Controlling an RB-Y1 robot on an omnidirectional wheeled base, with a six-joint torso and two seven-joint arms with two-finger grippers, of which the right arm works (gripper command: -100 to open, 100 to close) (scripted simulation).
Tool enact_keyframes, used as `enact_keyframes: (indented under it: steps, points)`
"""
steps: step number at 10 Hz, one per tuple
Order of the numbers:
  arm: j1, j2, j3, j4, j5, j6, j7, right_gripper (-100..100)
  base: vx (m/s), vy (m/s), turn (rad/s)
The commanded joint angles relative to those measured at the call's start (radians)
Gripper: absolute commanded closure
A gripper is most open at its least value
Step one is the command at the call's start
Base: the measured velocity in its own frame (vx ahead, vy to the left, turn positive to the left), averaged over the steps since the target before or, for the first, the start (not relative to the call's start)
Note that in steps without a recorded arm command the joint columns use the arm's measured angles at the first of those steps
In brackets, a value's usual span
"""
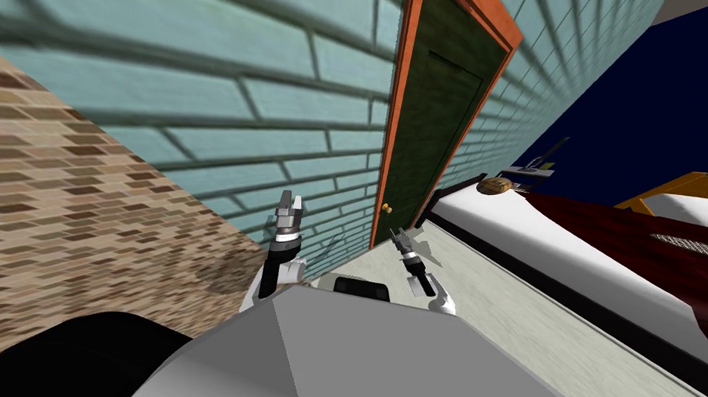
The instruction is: Pull the door open
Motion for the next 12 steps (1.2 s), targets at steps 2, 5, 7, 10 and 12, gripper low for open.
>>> enact_keyframes:
  steps: [2,5,7,10,12]
  points:
    - [-0.028,-0.005,0.003,0.069,0.012,-0.015,0.046,-100,0.076,-0.100,0.064]
    - [-0.057,-0.013,0.005,0.145,0.026,-0.033,0.094,-100,0.065,-0.099,0.069]
    - [-0.074,-0.018,0.007,0.192,0.034,-0.045,0.124,-100,0.074,-0.077,0.055]
    - [-0.100,-0.024,0.009,0.260,0.046,-0.062,0.168,-100,0.068,-0.089,0.060]
    - [-0.115,-0.028,0.010,0.300,0.053,-0.071,0.193,-100,0.068,-0.079,0.052]
